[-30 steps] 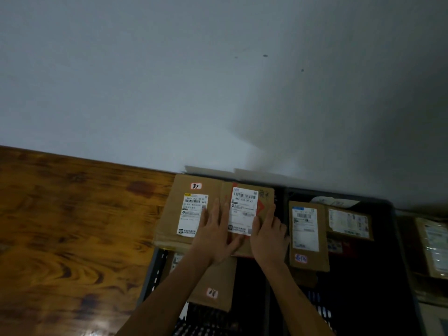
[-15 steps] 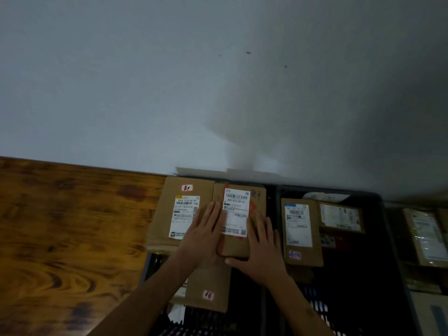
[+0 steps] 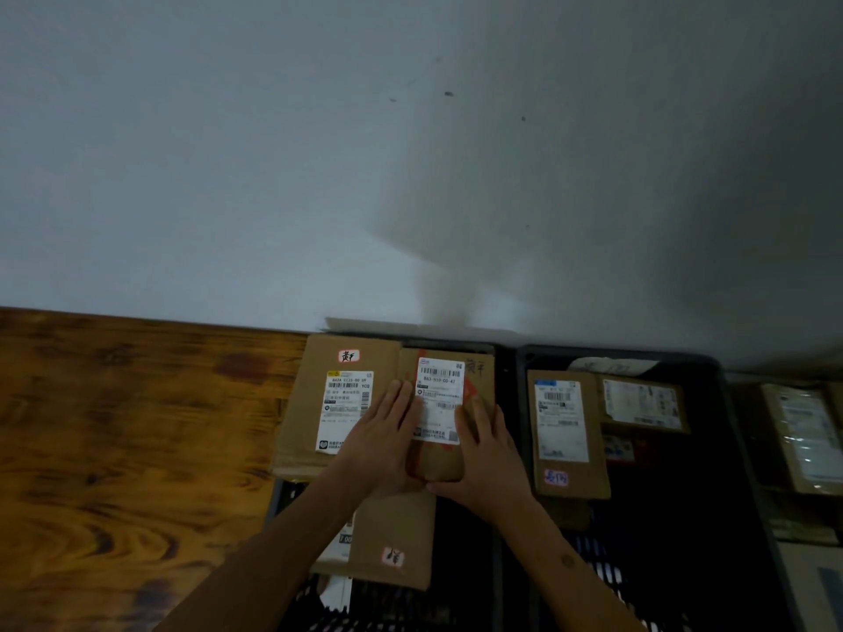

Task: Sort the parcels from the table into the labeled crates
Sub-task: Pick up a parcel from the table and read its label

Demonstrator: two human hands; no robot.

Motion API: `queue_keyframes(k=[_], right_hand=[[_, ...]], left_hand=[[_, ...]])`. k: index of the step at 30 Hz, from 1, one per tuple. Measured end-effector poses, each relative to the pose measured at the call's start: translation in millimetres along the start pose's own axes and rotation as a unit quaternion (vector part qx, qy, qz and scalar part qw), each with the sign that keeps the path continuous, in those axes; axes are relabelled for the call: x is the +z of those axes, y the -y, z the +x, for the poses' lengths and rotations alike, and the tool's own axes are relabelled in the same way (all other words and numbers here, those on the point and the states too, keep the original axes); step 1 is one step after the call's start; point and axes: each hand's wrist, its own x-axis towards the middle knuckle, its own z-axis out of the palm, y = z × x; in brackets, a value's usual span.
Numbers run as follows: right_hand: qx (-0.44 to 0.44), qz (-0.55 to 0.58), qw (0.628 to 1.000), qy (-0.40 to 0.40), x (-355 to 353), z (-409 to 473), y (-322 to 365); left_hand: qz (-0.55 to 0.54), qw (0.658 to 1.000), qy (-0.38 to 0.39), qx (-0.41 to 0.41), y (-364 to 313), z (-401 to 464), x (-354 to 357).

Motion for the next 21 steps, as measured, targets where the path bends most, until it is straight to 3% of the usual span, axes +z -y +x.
queue_keyframes(k=[6, 11, 15, 21], right_hand=[[-0.016, 0.035, 0.999, 0.001, 5.6, 0.2, -2.7], [-0.012, 0.121, 0.989, -0.085, 5.5, 6.6, -11.1], [0.022, 0.089, 0.989, -0.116, 7.9, 19.8, 0.2], [0.046, 0.078, 0.987, -0.130, 19.6, 24.3, 4.9]], left_hand=[[0.008, 1.000, 0.001, 0.004, 4.9, -3.5, 5.0], [-0.020, 0.998, -0.054, -0.004, 8.6, 0.3, 5.5], [-0.022, 0.995, -0.083, -0.049, 8.5, 7.3, 18.0], [-0.009, 0.995, -0.095, -0.042, 9.6, 11.8, 24.9]])
